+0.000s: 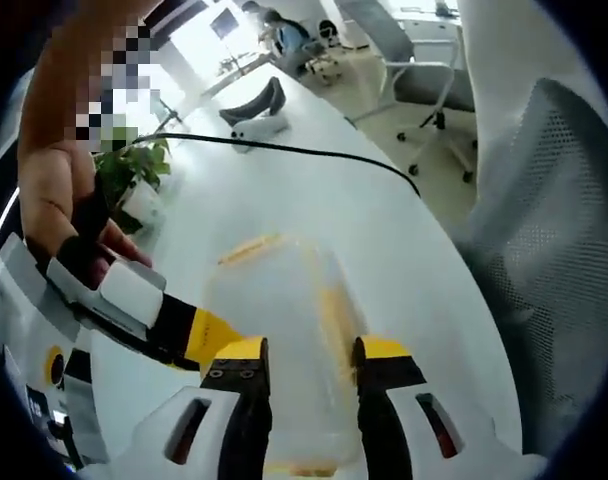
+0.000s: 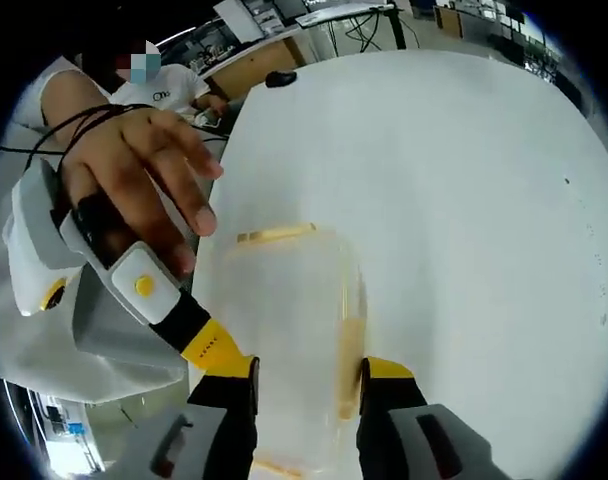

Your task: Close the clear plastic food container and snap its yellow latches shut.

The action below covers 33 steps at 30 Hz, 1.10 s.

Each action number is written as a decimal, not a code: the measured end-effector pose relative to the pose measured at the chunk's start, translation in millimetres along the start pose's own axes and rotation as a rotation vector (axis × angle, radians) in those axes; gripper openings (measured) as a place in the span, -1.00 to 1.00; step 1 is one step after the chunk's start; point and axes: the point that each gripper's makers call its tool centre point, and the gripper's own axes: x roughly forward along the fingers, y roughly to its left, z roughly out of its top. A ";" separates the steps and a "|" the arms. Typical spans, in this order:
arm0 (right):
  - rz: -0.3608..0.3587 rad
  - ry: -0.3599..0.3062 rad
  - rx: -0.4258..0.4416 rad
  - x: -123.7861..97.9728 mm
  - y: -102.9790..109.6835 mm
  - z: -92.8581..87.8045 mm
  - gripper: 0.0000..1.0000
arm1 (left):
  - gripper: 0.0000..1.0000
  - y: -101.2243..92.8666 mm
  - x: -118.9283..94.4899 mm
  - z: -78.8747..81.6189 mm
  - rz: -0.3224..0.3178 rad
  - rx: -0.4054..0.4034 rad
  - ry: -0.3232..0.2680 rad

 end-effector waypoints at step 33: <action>-0.052 0.022 -0.011 -5.1 -0.5 1.9 -0.29 | -0.47 3.6 -6.2 1.4 0.001 -0.084 -0.029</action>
